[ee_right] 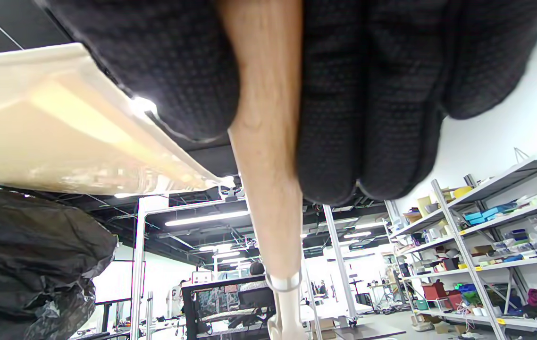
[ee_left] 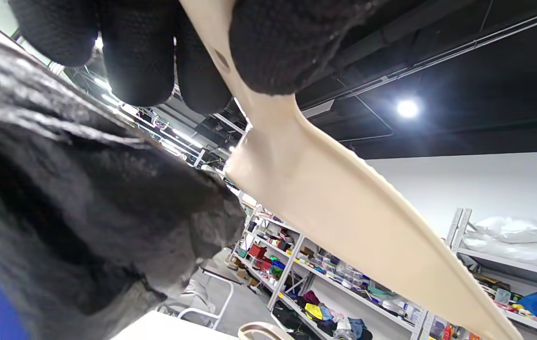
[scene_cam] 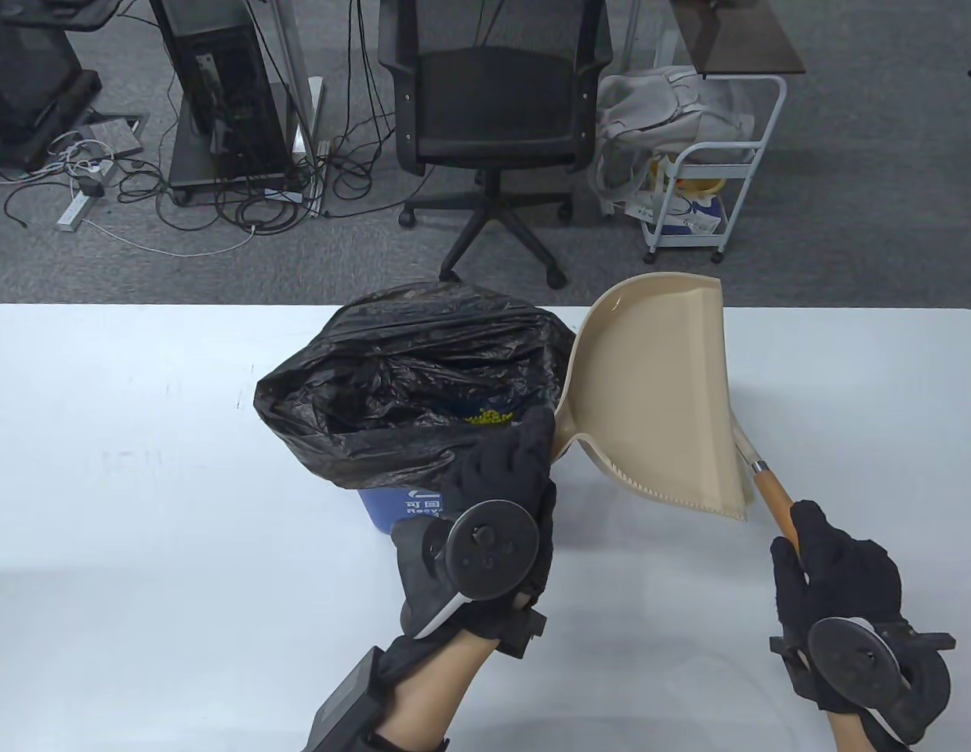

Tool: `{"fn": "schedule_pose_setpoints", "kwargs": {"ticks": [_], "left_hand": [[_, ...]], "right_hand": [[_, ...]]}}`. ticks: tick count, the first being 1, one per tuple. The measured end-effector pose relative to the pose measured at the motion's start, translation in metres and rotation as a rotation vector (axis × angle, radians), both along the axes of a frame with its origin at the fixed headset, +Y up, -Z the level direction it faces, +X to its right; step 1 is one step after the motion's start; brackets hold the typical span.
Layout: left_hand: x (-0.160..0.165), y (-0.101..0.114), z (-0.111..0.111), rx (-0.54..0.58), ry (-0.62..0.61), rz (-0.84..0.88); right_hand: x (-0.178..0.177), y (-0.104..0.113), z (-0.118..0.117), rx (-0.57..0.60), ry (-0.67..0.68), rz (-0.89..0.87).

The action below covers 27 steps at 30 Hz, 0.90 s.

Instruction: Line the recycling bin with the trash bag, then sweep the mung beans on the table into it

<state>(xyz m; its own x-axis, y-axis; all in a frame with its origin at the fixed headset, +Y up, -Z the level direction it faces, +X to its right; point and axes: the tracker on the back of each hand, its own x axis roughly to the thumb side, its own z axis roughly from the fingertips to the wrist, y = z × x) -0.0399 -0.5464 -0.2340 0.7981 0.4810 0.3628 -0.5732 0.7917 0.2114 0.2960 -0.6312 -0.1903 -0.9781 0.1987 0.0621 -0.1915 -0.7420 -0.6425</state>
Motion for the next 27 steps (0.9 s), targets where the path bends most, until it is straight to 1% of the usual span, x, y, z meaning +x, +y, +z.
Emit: {"fn": "schedule_pose_setpoints", "kwargs": {"ticks": [16,27], "left_hand": [[0.01,-0.046,0.009,-0.034,-0.041,0.024],[0.005,-0.087,0.006,-0.095,-0.046,0.044]], "right_hand": [[0.005,0.002,0.0,-0.006,-0.001,-0.026],[0.004,0.002,0.0,-0.005,-0.002,-0.018]]}}
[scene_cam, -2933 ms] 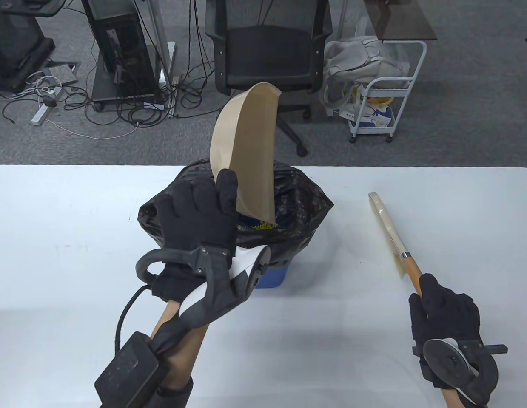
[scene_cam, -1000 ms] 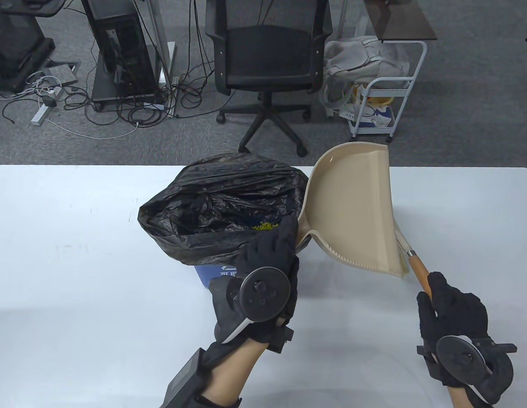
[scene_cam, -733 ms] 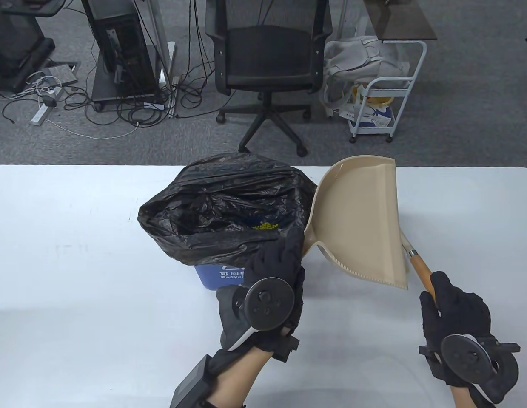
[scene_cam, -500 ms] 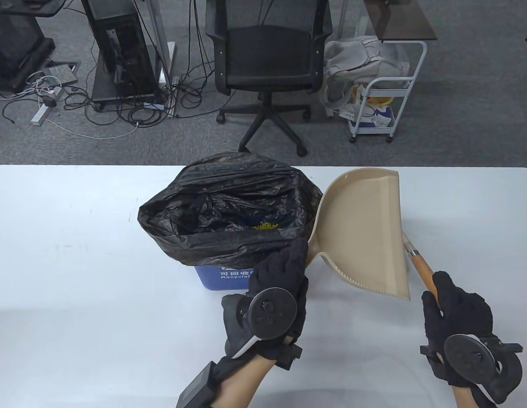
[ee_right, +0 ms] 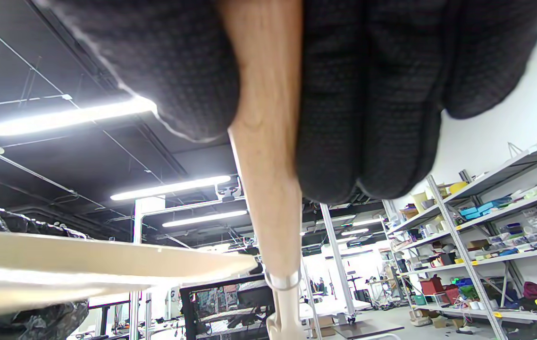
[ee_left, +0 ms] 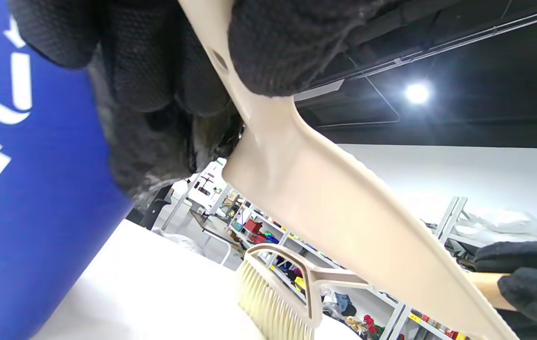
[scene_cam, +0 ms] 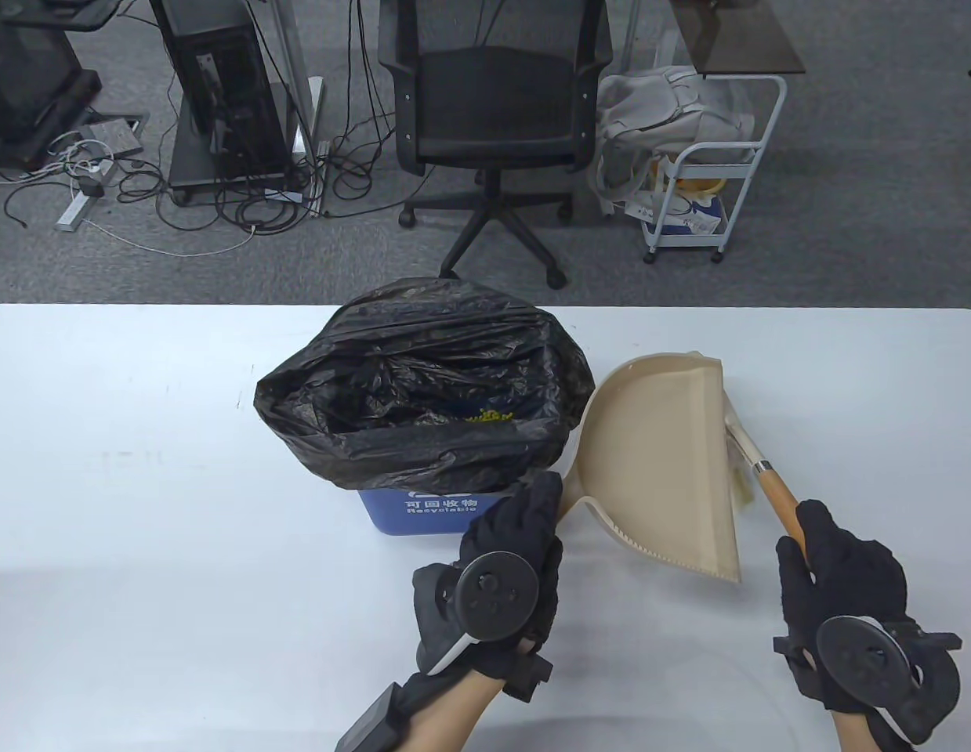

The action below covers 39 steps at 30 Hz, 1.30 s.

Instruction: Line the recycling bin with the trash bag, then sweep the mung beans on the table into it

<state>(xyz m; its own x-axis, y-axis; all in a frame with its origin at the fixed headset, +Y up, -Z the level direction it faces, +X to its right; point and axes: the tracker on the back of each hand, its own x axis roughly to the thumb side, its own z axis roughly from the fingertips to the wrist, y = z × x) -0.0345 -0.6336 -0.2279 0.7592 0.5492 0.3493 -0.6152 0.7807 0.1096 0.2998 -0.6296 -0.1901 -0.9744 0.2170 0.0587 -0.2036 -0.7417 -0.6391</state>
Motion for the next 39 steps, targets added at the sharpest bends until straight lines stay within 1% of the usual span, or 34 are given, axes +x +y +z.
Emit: {"fn": "schedule_pose_setpoints", "kwargs": {"ticks": [11,13,19,25,33,39], "left_hand": [[-0.011,-0.042,-0.008,-0.075,0.001,0.034],[-0.012,-0.048,-0.012,-0.106,-0.002,0.034],[-0.015,-0.055,-0.018,-0.111,0.01,0.036],[-0.019,-0.06,-0.019,-0.127,0.009,0.067],[-0.025,-0.064,-0.018,-0.124,0.019,0.083],[-0.029,-0.065,-0.019,-0.126,0.029,0.098]], "right_hand": [[-0.004,-0.001,0.0,0.0,0.001,0.022],[-0.006,-0.002,-0.001,0.001,0.003,0.033],[-0.017,-0.005,0.0,0.001,0.008,0.086],[-0.034,-0.005,-0.001,0.022,0.018,0.191],[-0.052,-0.003,-0.012,0.025,-0.008,0.329],[-0.051,-0.002,-0.027,-0.013,-0.086,0.461]]}}
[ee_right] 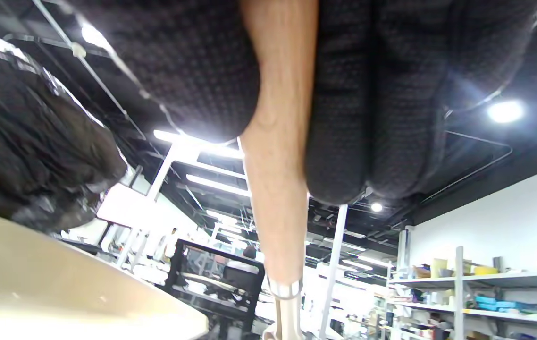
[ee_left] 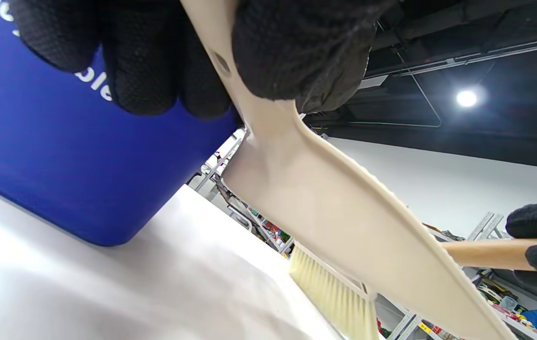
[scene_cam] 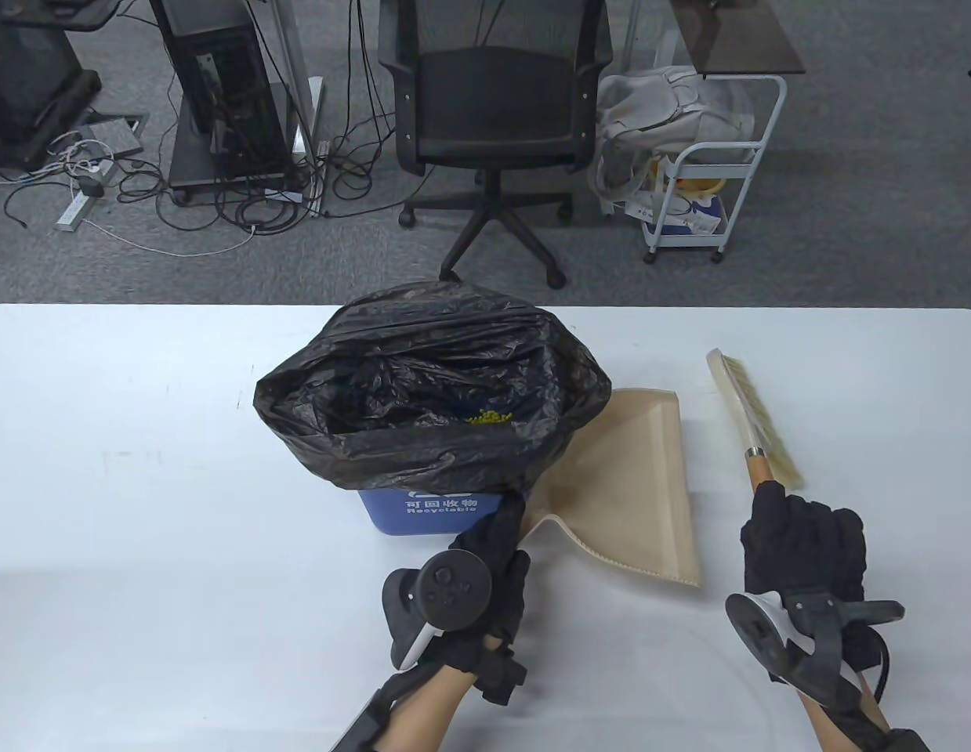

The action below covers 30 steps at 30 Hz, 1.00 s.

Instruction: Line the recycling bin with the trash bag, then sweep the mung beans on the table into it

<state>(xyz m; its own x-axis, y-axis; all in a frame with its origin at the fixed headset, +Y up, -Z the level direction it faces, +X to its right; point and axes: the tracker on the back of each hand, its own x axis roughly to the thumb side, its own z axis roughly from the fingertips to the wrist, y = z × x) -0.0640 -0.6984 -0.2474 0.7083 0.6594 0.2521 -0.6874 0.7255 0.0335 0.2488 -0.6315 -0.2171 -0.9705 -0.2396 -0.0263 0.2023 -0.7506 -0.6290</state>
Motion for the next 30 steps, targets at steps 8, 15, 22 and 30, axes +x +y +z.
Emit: {"fn": "schedule_pose_setpoints", "kwargs": {"ticks": [8,15,22,30], "left_hand": [[0.0,-0.003,-0.002,-0.015,0.0,-0.009],[0.0,-0.003,-0.001,-0.022,0.003,-0.018],[0.0,-0.002,-0.001,-0.029,0.006,-0.029],[0.001,-0.003,0.0,-0.037,0.011,-0.045]], "right_hand": [[0.021,-0.014,-0.028,-0.083,-0.166,0.054],[0.034,-0.048,-0.043,-0.223,-0.249,-0.039],[0.038,-0.073,-0.051,-0.395,-0.273,-0.087],[0.051,-0.101,-0.062,-0.601,-0.339,-0.176]]}}
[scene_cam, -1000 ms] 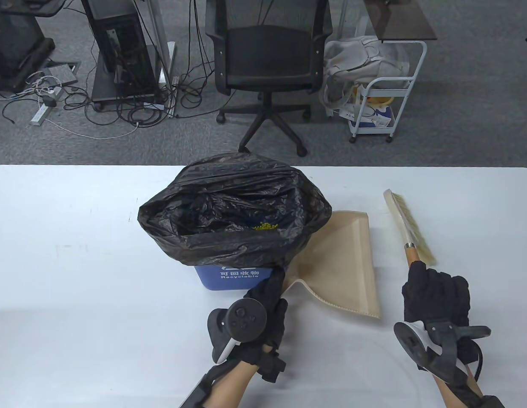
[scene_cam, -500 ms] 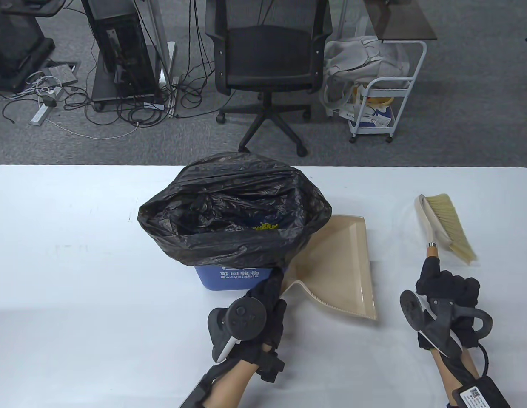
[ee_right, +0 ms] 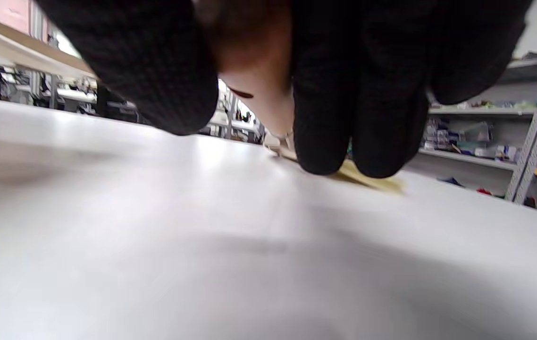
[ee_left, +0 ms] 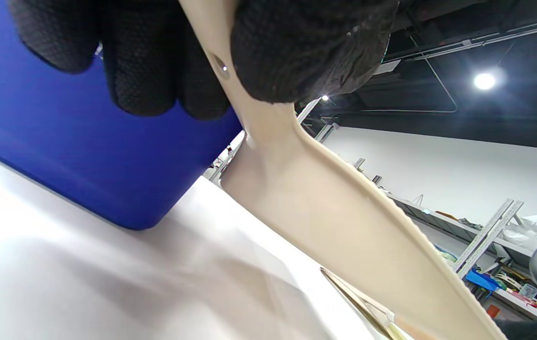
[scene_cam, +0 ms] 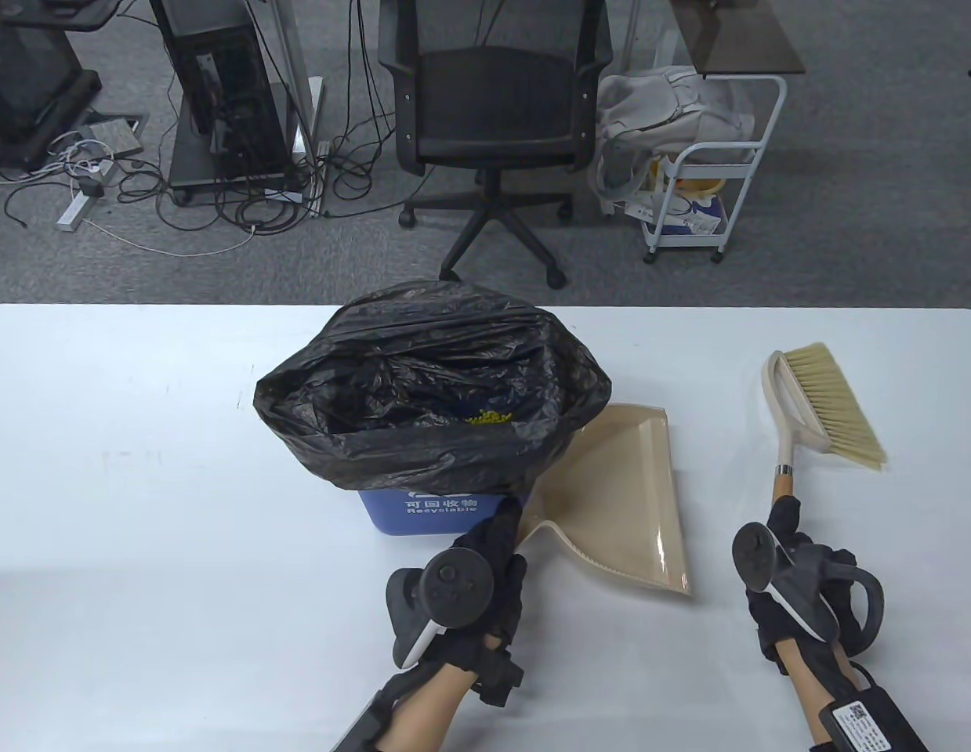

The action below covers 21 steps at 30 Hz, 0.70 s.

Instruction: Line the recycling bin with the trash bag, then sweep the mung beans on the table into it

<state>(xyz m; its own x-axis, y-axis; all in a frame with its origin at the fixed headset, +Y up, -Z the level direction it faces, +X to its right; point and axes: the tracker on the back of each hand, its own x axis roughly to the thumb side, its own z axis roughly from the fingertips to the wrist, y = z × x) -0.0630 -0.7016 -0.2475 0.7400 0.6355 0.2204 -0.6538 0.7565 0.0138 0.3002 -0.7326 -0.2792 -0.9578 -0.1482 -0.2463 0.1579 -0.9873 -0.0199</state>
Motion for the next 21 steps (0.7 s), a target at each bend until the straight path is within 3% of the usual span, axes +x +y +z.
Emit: {"fn": "schedule_pose_setpoints", "kwargs": {"ticks": [11,21], "left_hand": [[0.001,-0.001,0.0,-0.014,0.008,-0.015],[0.002,-0.003,0.0,-0.018,0.014,-0.023]], "right_hand": [[0.014,-0.022,-0.005,-0.162,-0.078,-0.013],[0.019,-0.031,-0.011,-0.202,-0.1,0.039]]}}
